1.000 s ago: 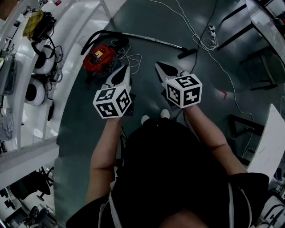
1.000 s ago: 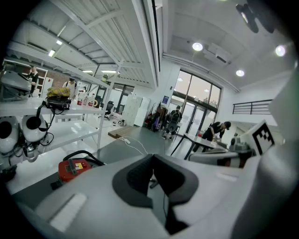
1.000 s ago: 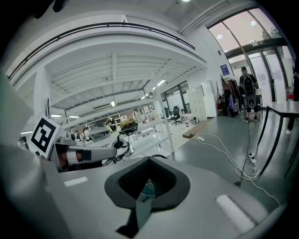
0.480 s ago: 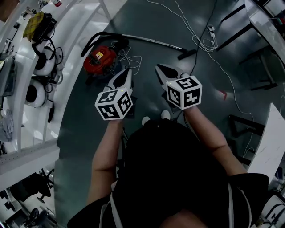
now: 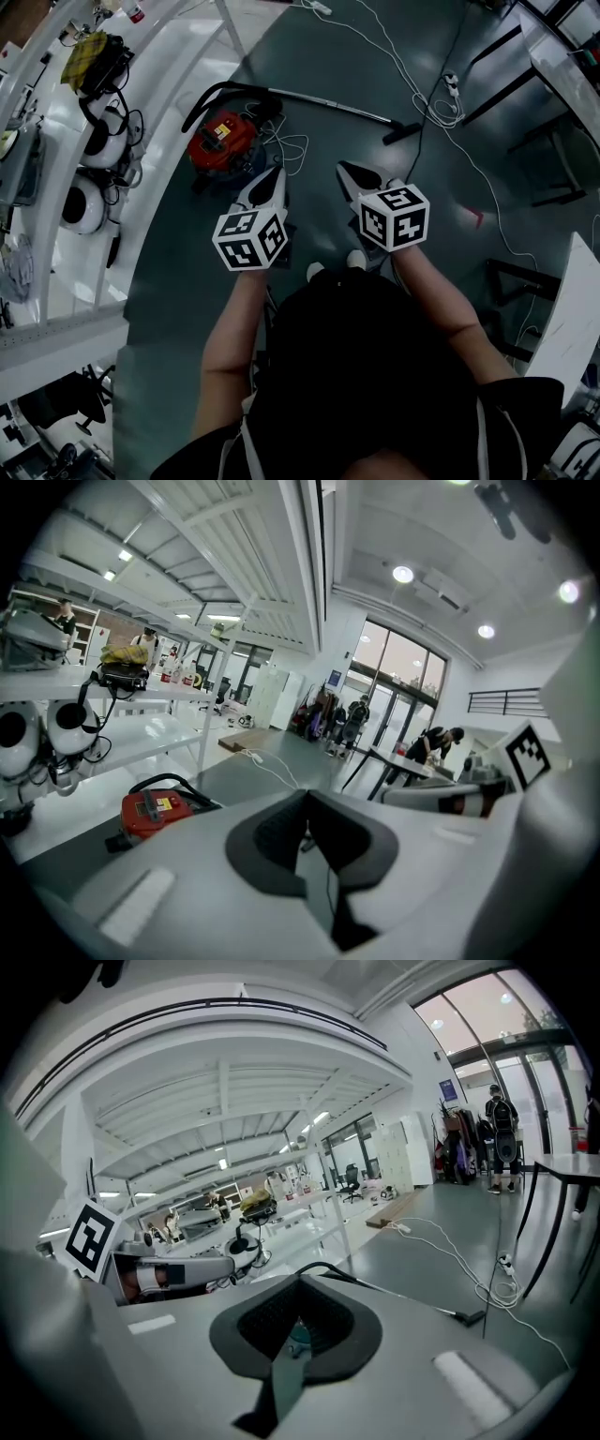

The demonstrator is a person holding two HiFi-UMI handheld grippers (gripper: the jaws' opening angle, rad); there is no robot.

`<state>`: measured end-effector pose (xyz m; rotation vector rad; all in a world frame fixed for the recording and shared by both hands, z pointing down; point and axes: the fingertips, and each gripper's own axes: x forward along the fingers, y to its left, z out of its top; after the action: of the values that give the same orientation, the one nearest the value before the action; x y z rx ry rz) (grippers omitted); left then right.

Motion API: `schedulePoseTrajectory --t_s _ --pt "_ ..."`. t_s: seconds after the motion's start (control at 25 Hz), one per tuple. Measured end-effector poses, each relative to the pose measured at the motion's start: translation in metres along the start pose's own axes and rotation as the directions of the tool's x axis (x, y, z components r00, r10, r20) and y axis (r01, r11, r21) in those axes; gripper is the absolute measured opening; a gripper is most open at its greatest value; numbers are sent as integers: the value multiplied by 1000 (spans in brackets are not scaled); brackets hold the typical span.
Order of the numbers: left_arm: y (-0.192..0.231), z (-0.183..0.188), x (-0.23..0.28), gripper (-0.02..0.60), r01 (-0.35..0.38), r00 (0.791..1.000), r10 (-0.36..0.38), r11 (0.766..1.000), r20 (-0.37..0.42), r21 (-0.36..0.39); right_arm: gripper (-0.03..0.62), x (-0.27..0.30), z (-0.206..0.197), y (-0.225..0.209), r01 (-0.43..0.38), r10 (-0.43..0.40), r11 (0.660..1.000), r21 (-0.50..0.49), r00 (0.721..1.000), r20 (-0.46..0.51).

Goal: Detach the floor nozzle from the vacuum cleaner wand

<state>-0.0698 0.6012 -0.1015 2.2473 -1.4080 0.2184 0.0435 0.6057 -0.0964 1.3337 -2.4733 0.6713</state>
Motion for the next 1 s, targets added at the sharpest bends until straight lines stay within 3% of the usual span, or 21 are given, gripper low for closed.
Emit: schedulePoseTrajectory --t_s 0.52,1.0 --pt "32 -2 -7 9 9 1000 -8 1000 -12 26 -4 31 -5 31 -23 22 998 51 1000 7" --pt "37 19 69 9 -18 999 19 1000 -39 14 -3 76 25 -34 -26 27 999 33 1000 -16"
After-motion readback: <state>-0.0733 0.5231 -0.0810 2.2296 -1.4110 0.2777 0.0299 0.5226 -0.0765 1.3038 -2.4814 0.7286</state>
